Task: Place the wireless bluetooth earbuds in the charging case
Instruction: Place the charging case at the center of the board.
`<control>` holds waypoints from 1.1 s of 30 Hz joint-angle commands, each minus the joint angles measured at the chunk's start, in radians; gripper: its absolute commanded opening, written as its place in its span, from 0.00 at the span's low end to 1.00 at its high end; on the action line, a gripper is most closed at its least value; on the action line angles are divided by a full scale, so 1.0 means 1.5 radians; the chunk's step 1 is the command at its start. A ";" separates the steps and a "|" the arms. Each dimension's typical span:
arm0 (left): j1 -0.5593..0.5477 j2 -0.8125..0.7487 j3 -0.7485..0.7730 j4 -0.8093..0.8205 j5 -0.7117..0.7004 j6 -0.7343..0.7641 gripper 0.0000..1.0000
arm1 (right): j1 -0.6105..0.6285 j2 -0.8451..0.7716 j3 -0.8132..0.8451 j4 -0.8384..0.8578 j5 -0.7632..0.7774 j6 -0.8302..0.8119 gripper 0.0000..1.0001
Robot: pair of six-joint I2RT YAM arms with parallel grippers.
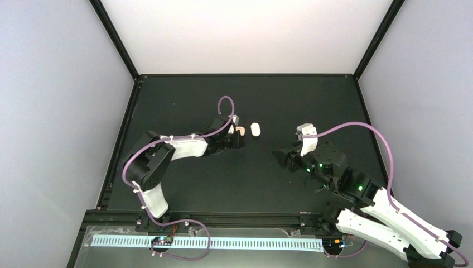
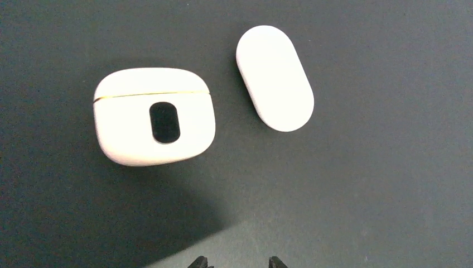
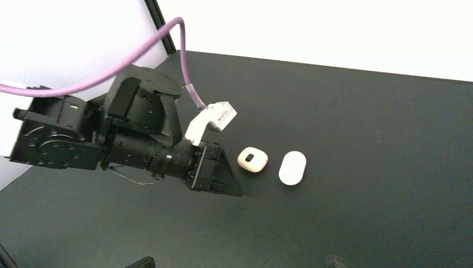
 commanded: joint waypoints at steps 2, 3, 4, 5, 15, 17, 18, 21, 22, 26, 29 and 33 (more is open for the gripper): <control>-0.005 0.053 0.068 0.003 0.009 0.004 0.24 | 0.001 0.002 0.006 0.003 -0.002 0.008 0.79; -0.006 0.062 0.075 0.003 0.010 0.004 0.24 | 0.001 0.003 0.006 0.004 -0.002 0.008 0.79; -0.006 0.070 0.079 0.004 0.009 0.004 0.24 | 0.001 0.005 0.006 0.003 -0.001 0.008 0.79; -0.005 0.078 0.083 0.005 0.007 0.003 0.23 | 0.001 0.006 0.006 0.003 0.000 0.008 0.79; 0.004 0.078 0.079 0.012 0.016 -0.004 0.21 | 0.001 0.001 -0.001 0.004 0.007 -0.001 0.80; 0.004 0.020 0.054 0.014 0.010 -0.003 0.33 | 0.001 0.000 -0.010 0.024 0.017 0.006 0.82; 0.004 -0.013 0.047 0.004 0.001 0.002 0.50 | 0.001 0.001 -0.015 0.044 0.036 0.018 0.84; 0.005 -0.121 0.055 -0.074 -0.046 0.041 0.75 | 0.001 0.012 -0.029 0.102 0.092 0.058 0.90; 0.007 -0.155 0.064 -0.107 -0.069 0.055 0.82 | 0.001 0.018 -0.029 0.119 0.117 0.076 0.95; 0.030 -0.296 0.117 -0.242 -0.250 0.104 0.99 | 0.001 0.056 -0.018 0.165 0.227 0.143 1.00; 0.049 -0.380 0.152 -0.315 -0.371 0.115 0.99 | 0.000 0.108 0.020 0.180 0.249 0.132 1.00; 0.054 -0.464 0.151 -0.344 -0.457 0.095 0.99 | -0.004 0.226 0.140 0.130 0.198 0.083 1.00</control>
